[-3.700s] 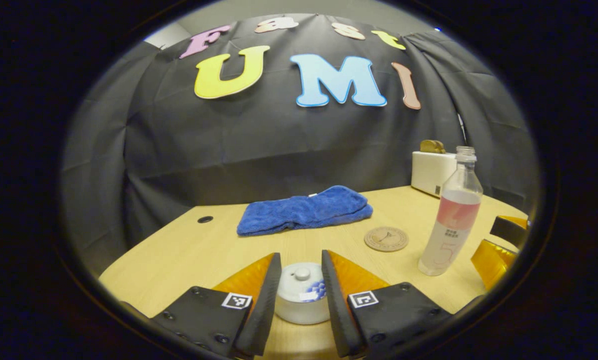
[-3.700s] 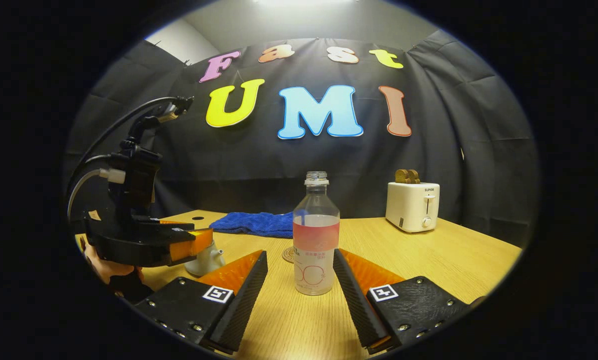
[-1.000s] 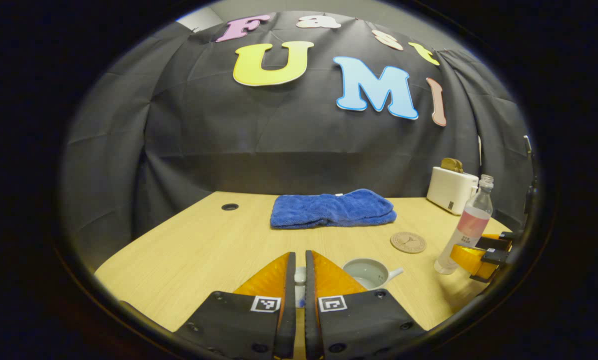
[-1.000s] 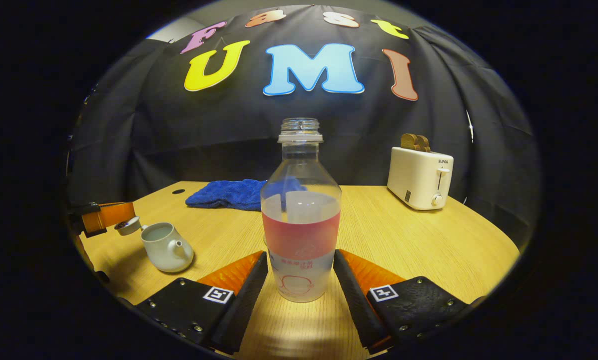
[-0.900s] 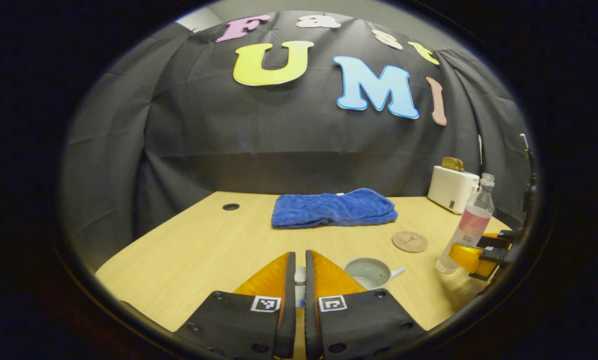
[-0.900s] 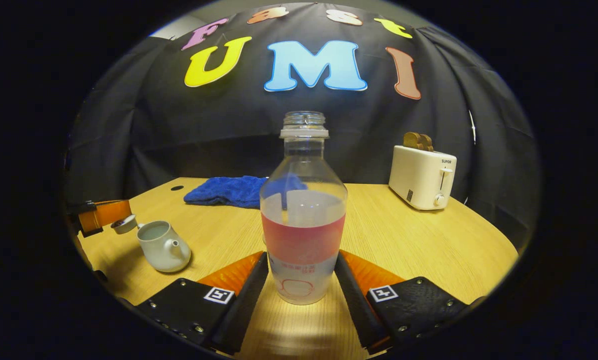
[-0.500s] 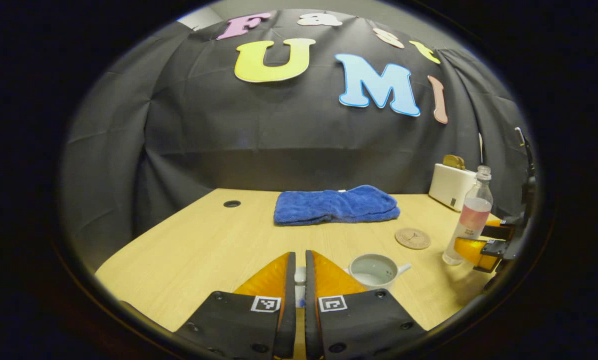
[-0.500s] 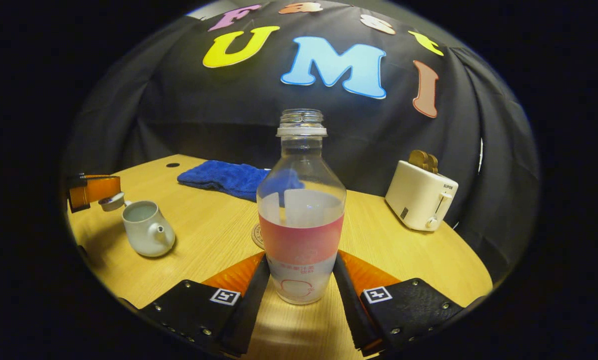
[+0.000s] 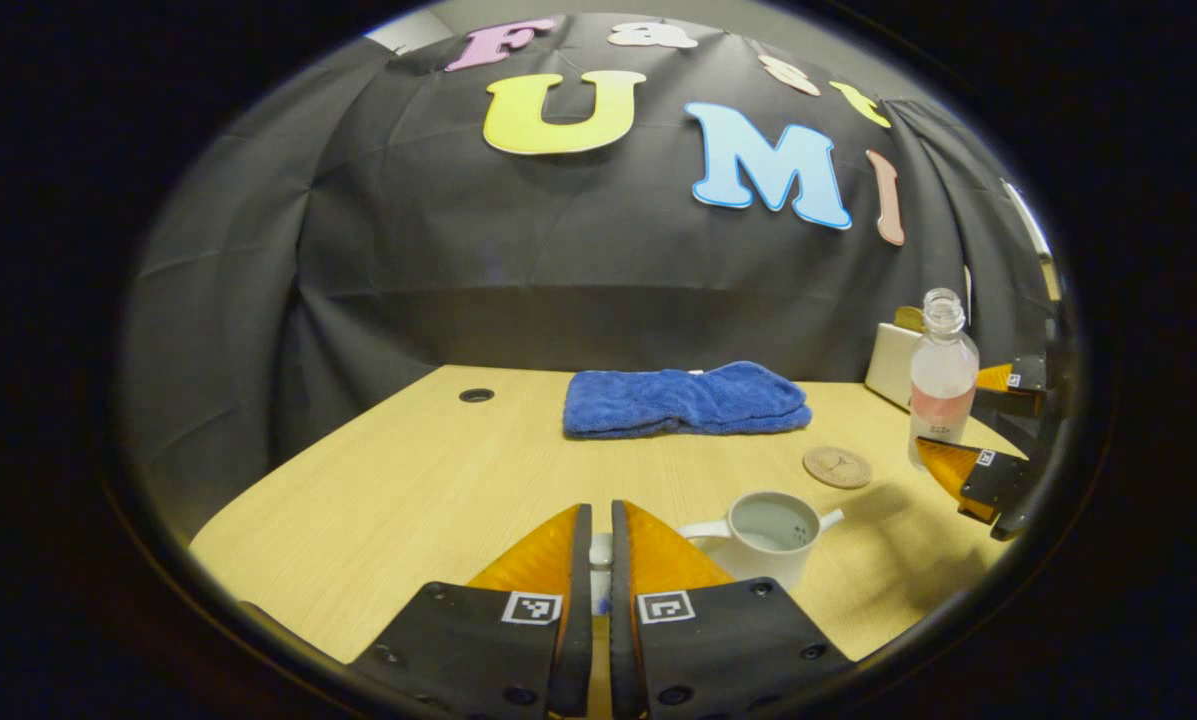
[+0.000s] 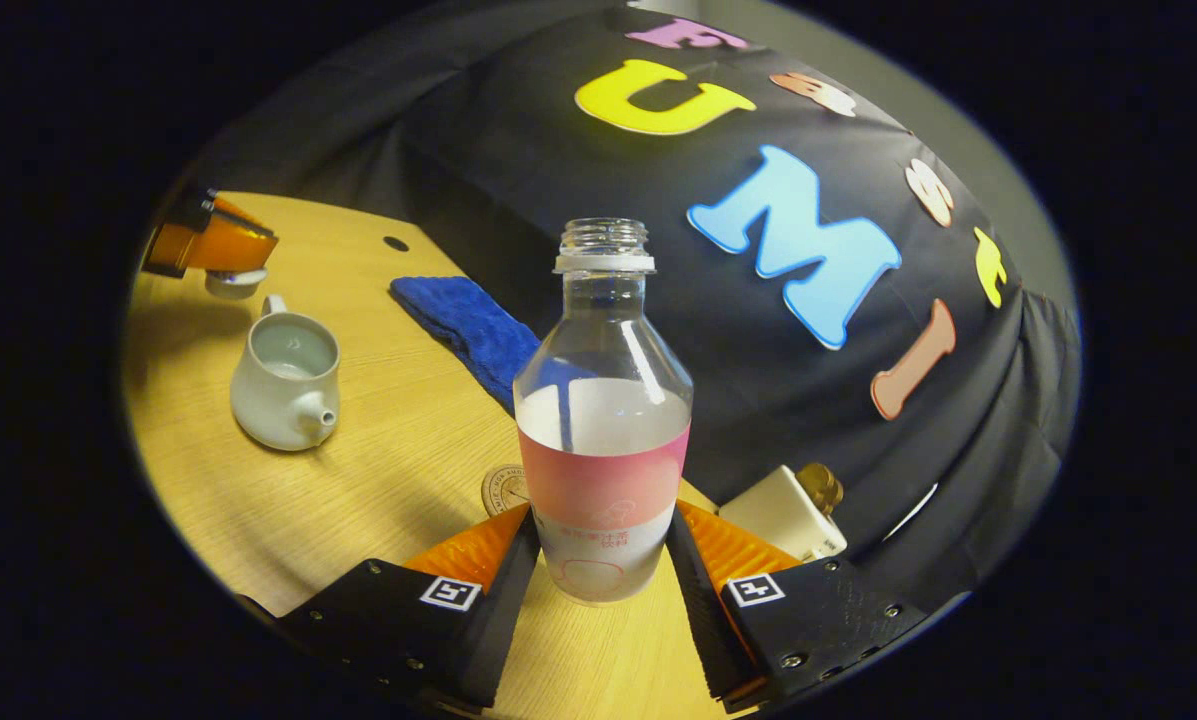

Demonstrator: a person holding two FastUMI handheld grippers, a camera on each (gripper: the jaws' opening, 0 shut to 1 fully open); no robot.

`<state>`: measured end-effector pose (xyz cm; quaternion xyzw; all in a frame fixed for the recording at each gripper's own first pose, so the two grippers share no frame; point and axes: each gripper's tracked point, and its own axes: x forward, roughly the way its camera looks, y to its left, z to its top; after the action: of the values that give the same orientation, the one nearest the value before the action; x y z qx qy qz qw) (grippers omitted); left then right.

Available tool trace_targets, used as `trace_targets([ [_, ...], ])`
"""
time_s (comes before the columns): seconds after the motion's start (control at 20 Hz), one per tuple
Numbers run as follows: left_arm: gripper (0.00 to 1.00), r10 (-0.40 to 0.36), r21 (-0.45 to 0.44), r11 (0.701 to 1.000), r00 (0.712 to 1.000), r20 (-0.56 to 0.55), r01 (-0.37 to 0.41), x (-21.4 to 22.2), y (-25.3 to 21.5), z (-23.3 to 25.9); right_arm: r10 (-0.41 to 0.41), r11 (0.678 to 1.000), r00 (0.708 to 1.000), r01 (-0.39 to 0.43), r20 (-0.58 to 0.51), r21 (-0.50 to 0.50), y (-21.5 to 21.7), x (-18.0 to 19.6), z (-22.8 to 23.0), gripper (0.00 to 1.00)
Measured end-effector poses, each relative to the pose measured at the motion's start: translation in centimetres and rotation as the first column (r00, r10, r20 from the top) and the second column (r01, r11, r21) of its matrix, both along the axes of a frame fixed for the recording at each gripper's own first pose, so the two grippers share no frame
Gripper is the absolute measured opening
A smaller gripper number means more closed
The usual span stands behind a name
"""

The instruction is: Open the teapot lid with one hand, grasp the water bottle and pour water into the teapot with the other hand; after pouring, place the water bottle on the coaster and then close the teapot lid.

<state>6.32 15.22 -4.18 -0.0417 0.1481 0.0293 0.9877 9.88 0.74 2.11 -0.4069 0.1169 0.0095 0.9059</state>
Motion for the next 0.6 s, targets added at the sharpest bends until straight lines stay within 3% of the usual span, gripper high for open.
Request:
trace_targets([
  [0.3, 0.14, 0.028, 0.001, 1.000, 1.000, -0.004, -0.028, -0.9, 2.0, -0.1, 0.087, 0.967, 0.996, -0.090, -0.025, -0.239, 2.6, 0.9, 0.0, 0.74],
  [0.6, 0.14, 0.050, -0.005, 0.999, 0.999, -0.018, -0.050, -1.2, 3.3, -0.6, 0.152, 0.877, 0.988, -0.139, -0.010, -0.460, 4.0, 1.4, 0.5, 0.74],
])
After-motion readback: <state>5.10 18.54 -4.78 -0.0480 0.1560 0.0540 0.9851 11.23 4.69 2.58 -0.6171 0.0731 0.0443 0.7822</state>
